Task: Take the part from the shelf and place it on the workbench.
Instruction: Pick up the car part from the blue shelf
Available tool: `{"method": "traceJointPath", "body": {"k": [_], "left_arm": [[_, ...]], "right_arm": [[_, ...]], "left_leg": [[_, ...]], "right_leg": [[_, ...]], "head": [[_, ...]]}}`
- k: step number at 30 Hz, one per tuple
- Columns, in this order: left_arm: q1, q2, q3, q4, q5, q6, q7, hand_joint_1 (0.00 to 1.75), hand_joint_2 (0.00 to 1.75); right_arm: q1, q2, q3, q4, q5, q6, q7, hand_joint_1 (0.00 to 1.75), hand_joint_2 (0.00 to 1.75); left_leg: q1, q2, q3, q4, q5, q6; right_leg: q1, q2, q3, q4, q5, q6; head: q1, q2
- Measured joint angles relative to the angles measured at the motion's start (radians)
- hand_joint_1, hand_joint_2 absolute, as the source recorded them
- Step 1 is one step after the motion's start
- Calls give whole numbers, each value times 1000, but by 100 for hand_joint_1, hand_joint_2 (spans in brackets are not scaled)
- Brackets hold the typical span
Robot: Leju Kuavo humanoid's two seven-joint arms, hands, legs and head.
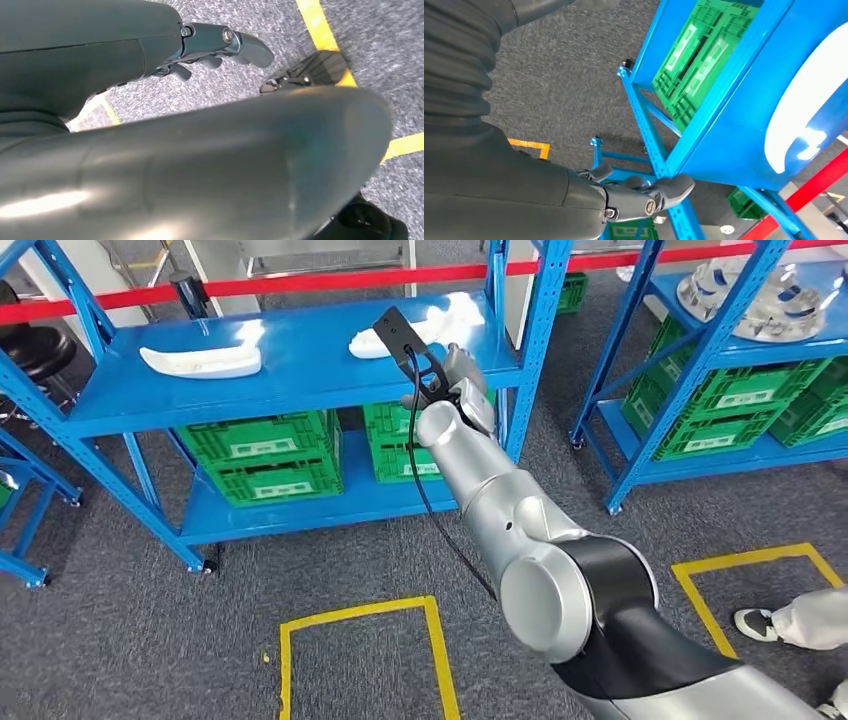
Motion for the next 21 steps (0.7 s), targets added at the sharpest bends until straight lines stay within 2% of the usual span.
{"method": "traceJointPath", "body": {"k": [2, 4, 5, 7, 8, 9, 10, 11, 12, 13, 14, 16, 18, 19, 21], "left_arm": [[-1, 0, 0, 0, 0, 0, 2, 0, 0], [-2, 0, 0, 0, -1, 0, 3, 0, 0], [-2, 0, 0, 0, -1, 0, 3, 0, 0], [-4, -1, 0, 0, -1, 0, 3, 0, 0], [-4, -1, 0, 0, -1, 0, 3, 0, 0], [-3, -1, 0, 0, -2, 0, 3, 0, 0], [-3, -1, 0, 0, -3, 0, 3, 0, 0], [-3, -1, 0, 0, -4, 0, 3, 0, 0], [-3, -1, 0, 0, -6, 0, 3, 0, 0], [-4, -2, 0, 0, -7, 0, 3, 0, 0], [-4, -2, 0, 0, -8, 0, 3, 0, 0], [-5, -4, 0, 0, -9, 1, 3, 0, 0], [-5, -4, 0, -1, -10, 1, 3, 0, 0], [-5, -4, 0, -1, -11, 1, 4, 0, 0], [-5, -2, 0, -2, -11, 1, 4, 0, 0]], "right_arm": [[-1, -2, 0, 0, 0, 0, -1, 0, 175], [-3, -3, 0, -1, -1, -1, -1, 0, 175], [-5, -4, 0, -1, -1, -1, -1, 0, 175], [-4, -6, 0, 0, -1, -2, 0, 0, 175], [-2, -8, 0, 1, -1, -2, 1, 0, 175], [1, -10, 0, 1, -2, -2, 2, 0, 175], [3, -12, 0, 2, -2, -2, 2, 0, 175], [3, -14, 0, 2, -1, -2, 2, 0, 175], [3, -15, 0, 2, -1, -2, 2, 0, 175], [1, -15, 0, 2, -1, -3, 2, 0, 175], [0, -15, 0, 2, -2, -3, 2, 0, 175], [-2, -15, 0, 2, -2, -3, 2, 0, 175], [-2, -17, 0, 1, -2, -5, 2, 0, 175], [-3, -17, 0, 0, -2, -5, 1, 0, 175], [-4, -18, 0, -1, -2, -6, -1, 0, 175]], "left_leg": [[0, -2, 5, -5, -4, 13], [4, -3, 14, -12, -7, 27], [5, -2, 19, -15, -8, 33], [2, -2, 24, -15, -14, 43], [1, -3, 26, -15, -17, 46], [0, -4, 29, -13, -21, 48], [-2, -6, 32, -12, -25, 48], [-3, -8, 37, -10, -30, 48], [-4, -9, 42, -8, -35, 46], [-6, -10, 45, -6, -39, 42], [-8, -10, 48, -6, -44, 37], [-9, -10, 50, -7, -49, 26], [-8, -8, 53, -5, -54, 15], [-7, -6, 45, 12, -64, 10], [-3, -4, 0, 102, -104, -1]], "right_leg": [[0, -2, 4, -6, -3, 13], [0, -3, -7, 21, -20, 23], [0, -4, -30, 65, -39, 26], [3, -4, -103, 188, -78, 28], [3, -4, -138, 238, -85, 28], [3, -4, -159, 257, -75, 27], [4, -4, -162, 239, -48, 25], [6, -4, -147, 186, -9, 20], [8, -4, -121, 117, 29, 13], [12, -5, -95, 57, 54, 7], [15, -6, -76, 15, 67, 1], [20, -6, -65, -4, 65, -7], [16, -5, -56, -12, 66, -16], [13, -6, -50, -17, 66, -21], [7, -7, -38, -24, 63, -29]], "head": [[0, 0], [1, 0], [2, 0], [4, 0], [4, 0], [4, 0], [4, 0], [4, 0], [4, 0], [4, 0], [4, 0], [3, 0], [4, 0], [2, 0], [-2, 0]]}}
